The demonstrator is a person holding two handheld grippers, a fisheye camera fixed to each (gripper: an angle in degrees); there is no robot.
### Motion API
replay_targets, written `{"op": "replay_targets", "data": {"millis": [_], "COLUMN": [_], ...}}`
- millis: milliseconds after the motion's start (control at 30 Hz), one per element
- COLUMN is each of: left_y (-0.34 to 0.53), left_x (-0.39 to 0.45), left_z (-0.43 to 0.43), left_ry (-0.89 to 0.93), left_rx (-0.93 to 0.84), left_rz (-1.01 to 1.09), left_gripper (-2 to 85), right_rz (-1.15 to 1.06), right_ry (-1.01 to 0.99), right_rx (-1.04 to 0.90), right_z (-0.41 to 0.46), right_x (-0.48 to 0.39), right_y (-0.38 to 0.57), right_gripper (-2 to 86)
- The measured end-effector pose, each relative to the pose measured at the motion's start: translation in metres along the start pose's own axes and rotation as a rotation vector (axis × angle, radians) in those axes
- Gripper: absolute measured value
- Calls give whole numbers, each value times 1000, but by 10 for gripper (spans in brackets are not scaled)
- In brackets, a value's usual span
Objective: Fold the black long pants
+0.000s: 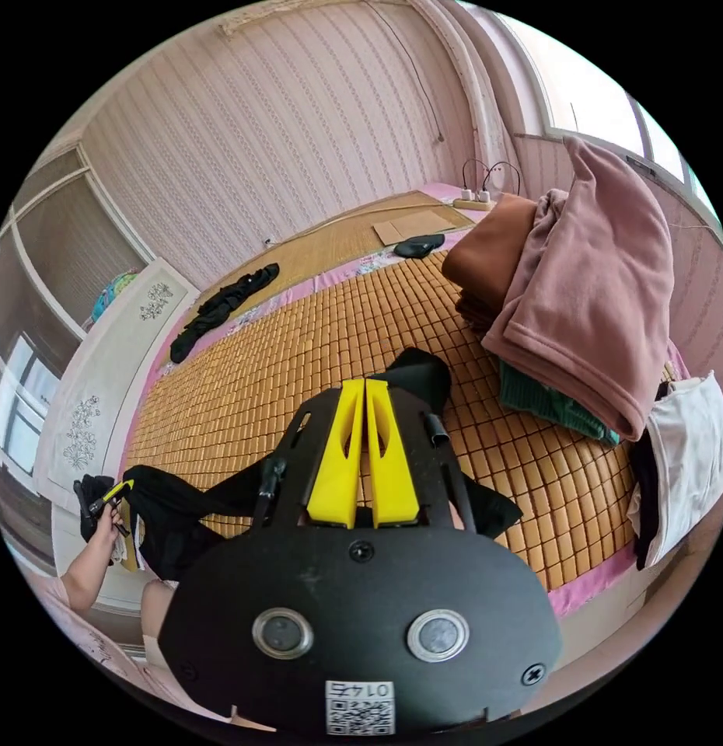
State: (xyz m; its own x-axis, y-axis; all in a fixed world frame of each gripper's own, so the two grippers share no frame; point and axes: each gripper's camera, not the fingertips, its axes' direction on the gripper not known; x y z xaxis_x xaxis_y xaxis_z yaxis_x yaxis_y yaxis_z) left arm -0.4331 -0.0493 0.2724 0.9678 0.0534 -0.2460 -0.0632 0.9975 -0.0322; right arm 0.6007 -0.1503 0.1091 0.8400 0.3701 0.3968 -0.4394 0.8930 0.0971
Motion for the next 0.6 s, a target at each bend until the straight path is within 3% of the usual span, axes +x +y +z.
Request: {"op": "replay_targets", "data": {"millis": [167, 367, 467, 600], "left_y": [-7, -31, -31, -30], "left_x": [-20, -22, -18, -19], "left_z": [-27, 21, 43, 46], "left_ry": [20, -36, -80, -69], "left_rx": [57, -55, -111, -112], "left_rz": [-48, -60, -32, -29], "left_gripper": [-10, -10, -10, -10], "right_rz": [-183, -124, -86, -139], "right_ry": [108, 167, 231, 135], "right_rx": [-53, -422, -453, -560], "right_z": [-3, 123, 164, 189], "right_x": [-37, -33, -29, -25], "right_y": [-41, -94, -77, -32], "right_gripper": [-4, -1, 29, 129]}}
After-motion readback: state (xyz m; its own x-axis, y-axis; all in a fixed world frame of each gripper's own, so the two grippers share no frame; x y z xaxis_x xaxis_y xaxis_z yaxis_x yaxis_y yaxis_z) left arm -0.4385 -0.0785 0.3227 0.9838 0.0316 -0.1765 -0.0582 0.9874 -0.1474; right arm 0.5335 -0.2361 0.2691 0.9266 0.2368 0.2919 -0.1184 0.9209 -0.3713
